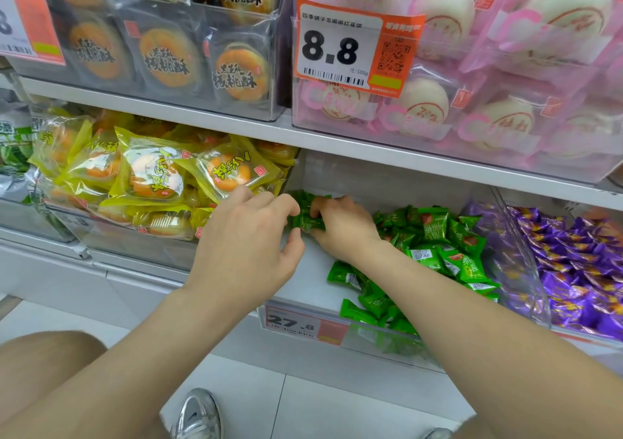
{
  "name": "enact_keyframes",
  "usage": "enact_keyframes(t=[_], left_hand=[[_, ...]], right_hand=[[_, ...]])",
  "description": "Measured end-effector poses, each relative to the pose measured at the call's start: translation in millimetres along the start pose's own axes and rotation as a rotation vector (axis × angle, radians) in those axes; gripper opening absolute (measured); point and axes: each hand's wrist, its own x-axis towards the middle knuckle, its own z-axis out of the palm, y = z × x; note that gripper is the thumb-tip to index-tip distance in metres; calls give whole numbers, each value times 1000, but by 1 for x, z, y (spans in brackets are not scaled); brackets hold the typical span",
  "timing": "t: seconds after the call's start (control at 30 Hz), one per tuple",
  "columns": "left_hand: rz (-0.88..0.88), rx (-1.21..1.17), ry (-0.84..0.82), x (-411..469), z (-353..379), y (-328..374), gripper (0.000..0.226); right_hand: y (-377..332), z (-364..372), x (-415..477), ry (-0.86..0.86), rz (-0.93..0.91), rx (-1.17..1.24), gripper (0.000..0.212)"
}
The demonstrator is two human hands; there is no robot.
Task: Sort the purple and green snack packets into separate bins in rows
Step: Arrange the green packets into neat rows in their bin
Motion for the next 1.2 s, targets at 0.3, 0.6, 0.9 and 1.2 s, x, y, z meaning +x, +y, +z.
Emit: enact_keyframes(t=[0.3, 0.6, 0.9, 1.2], left_hand=[[19, 34, -30, -2, 0, 1, 20], [75, 42, 4, -4, -3, 5, 17], [316, 24, -122, -6, 0, 13, 10], [142, -223, -325, -9, 22, 32, 18]], right_hand=[[0, -11, -4, 52, -44, -67, 48], [16, -22, -10, 60, -28, 24, 36], [35, -71, -40, -362, -97, 110, 33], [57, -78, -54, -351, -108, 56, 35]])
